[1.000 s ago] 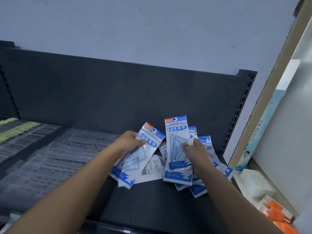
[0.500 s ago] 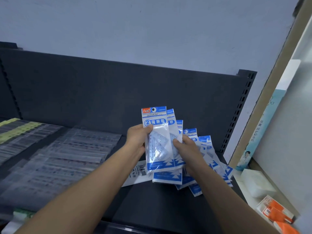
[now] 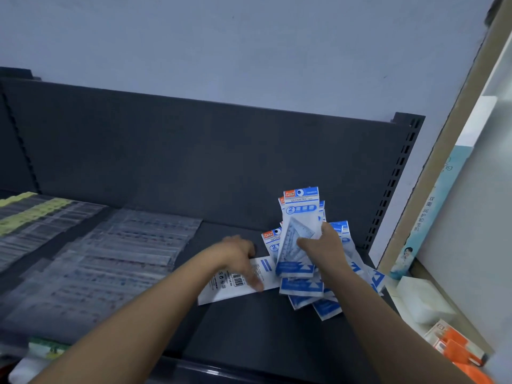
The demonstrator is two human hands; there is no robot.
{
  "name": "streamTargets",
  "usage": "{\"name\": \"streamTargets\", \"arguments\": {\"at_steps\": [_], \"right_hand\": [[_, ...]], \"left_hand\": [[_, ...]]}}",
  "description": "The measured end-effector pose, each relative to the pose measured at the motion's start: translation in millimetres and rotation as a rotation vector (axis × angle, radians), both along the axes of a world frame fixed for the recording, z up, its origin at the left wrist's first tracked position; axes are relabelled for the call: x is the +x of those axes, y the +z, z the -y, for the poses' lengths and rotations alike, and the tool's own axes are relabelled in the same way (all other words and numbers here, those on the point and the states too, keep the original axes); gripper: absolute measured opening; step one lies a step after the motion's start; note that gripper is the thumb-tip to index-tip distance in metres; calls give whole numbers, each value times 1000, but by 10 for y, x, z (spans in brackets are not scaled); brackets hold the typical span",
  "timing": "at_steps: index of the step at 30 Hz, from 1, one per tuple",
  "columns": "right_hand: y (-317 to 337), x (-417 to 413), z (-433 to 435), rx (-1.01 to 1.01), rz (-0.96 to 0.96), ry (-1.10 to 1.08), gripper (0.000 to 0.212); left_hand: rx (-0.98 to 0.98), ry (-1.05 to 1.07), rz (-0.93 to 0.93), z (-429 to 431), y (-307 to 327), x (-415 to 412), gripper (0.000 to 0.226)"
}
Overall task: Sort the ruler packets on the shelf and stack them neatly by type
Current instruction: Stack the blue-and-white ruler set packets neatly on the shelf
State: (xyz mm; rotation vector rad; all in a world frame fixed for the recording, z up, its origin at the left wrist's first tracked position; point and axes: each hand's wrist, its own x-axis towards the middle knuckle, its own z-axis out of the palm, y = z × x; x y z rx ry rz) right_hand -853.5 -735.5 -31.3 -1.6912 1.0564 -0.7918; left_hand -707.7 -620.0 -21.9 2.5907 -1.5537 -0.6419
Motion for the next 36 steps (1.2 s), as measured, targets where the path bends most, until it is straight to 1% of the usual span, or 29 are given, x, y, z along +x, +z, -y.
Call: {"name": "streamTargets", "arguments": {"at_steps": [1, 2, 5, 7, 8, 9, 10, 11, 13, 14, 15, 16, 17, 18, 19, 21, 24, 25, 26, 28, 29, 31, 33, 35, 36], "right_hand": [[-8, 7, 8, 10, -2, 4, 25], [-12, 12, 11, 18, -3, 10, 26], [-21, 5, 19, 54, 5, 28, 29], [-20, -8, 18, 63, 9, 31, 29], [-15, -14, 15, 63, 8, 31, 28], [-10, -23, 10, 62, 11, 34, 27], [-3, -24, 5, 60, 11, 38, 27], [2, -23, 0, 57, 13, 45, 26], [14, 4, -27, 54, 20, 84, 26], [19, 27, -52, 61, 30, 112, 28], [25, 56, -81, 70, 47, 142, 29], [37, 83, -114, 75, 70, 168, 30], [51, 100, -148, 77, 98, 186, 30], [66, 106, -172, 89, 134, 197, 29], [81, 99, -184, 112, 173, 203, 28], [108, 55, -187, 184, 231, 205, 26], [126, 1, -153, 231, 232, 221, 18], [137, -2, -150, 249, 225, 225, 16], [150, -5, -153, 286, 228, 225, 17], [172, -28, -159, 391, 251, 215, 29], [164, -42, -150, 391, 252, 223, 31], [128, -67, -135, 228, 190, 253, 23], [93, -85, -119, 71, 83, 220, 24], [80, -93, -105, -52, -65, 196, 27], [76, -100, -104, -146, -180, 204, 26]], "left_hand": [[51, -11, 66, -3, 7, -21, 69], [61, 0, 82, 6, 6, -25, 71], [17, 72, 51, 18, -15, 33, 60], [-111, 185, 96, 0, -9, 135, 46], [-215, 246, 109, -18, 2, 191, 35], [-336, 299, 79, -24, 4, 246, 22], [-467, 349, -5, -26, 7, 287, 12], [-597, 393, -131, -17, 10, 301, 8], [-801, 424, -370, -11, 52, 218, 15], [-845, 382, -459, -5, 75, 142, 19], [-851, 295, -564, 7, 92, 49, 20], [-798, 197, -687, 25, 103, -45, 20], [-702, 124, -783, 34, 124, -128, 25], [-610, 95, -837, 48, 132, -168, 32], [-560, 96, -880, 61, 138, -184, 35], [-588, 146, -910, 111, 96, -140, 34], [-695, 212, -827, 164, -5, -51, 62], [-715, 227, -810, 163, -24, -45, 65], [-731, 247, -815, 175, -47, -43, 66], [-750, 299, -841, 209, -73, -65, 68], [-759, 317, -849, 220, -76, -83, 68], [-744, 321, -848, 242, -89, -105, 61], [-697, 321, -828, 261, -112, -120, 52], [-634, 303, -773, 280, -160, -129, 46], [-611, 287, -737, 295, -198, -133, 46]]}}
